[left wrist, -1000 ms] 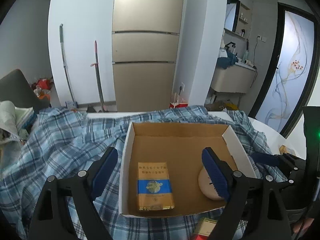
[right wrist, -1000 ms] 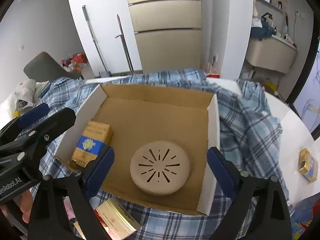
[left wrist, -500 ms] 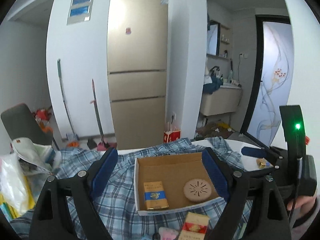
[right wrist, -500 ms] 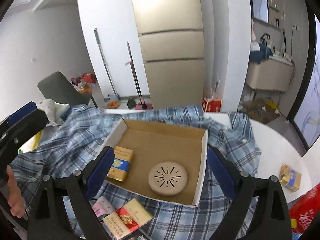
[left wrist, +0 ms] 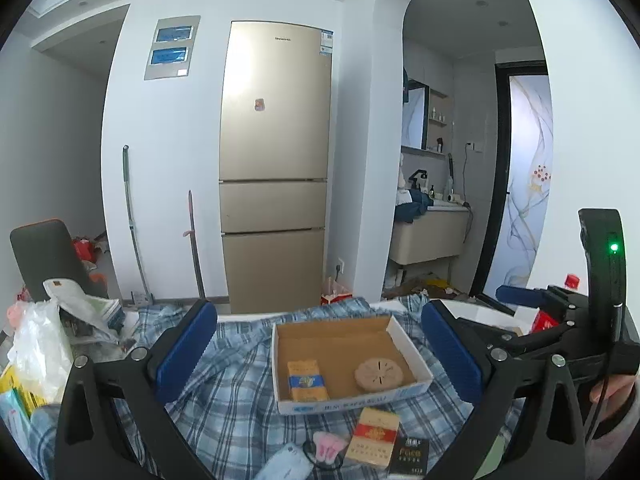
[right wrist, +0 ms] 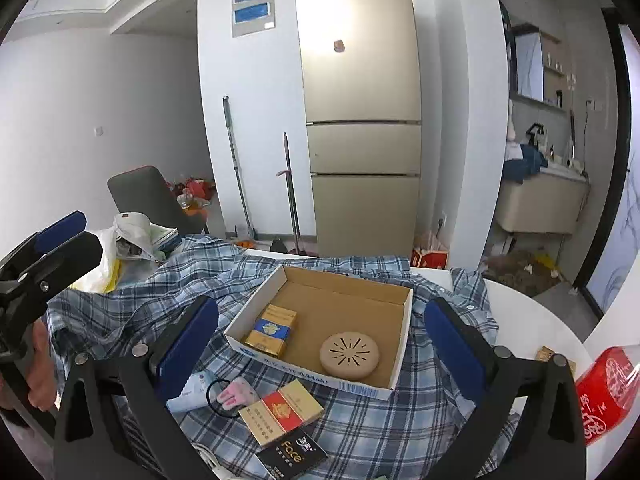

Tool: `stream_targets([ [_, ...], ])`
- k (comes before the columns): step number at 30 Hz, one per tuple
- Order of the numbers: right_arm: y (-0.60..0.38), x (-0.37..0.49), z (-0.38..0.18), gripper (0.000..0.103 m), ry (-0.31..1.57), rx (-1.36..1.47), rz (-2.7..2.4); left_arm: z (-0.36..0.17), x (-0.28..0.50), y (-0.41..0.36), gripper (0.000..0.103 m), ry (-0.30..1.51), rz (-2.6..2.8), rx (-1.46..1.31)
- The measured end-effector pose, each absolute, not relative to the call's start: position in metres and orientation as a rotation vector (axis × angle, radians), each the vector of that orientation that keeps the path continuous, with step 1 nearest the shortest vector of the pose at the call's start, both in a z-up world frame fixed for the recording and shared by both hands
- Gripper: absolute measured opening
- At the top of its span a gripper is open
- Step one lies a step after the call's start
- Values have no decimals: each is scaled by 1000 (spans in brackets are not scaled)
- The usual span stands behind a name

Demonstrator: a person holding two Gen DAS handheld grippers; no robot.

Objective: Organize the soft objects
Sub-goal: 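Withdraw both tools from the box toward the remaining items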

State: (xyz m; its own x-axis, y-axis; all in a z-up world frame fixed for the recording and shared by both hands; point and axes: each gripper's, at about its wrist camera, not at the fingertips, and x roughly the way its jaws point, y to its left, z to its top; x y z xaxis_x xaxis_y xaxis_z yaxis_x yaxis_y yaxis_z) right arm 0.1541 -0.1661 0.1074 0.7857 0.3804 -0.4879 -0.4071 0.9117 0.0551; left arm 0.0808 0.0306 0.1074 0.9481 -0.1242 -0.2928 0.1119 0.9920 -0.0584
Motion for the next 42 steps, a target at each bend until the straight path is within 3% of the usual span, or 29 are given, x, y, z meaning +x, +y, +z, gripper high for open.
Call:
stream_targets([
  [25,-164,149,4,103,725,-85,457,-23,76,30,103,526,-140,-7],
  [29,-159,153,-7,102,783,-96,498,-27,76,29,103,525,-142,-7],
  [33,-152,154,-15,95,834,-136,543,-24,69,27,103,497,-132,3],
  [42,-128,147,-47,94,973,-397,707,-24,71,31,103,526,-170,-18],
])
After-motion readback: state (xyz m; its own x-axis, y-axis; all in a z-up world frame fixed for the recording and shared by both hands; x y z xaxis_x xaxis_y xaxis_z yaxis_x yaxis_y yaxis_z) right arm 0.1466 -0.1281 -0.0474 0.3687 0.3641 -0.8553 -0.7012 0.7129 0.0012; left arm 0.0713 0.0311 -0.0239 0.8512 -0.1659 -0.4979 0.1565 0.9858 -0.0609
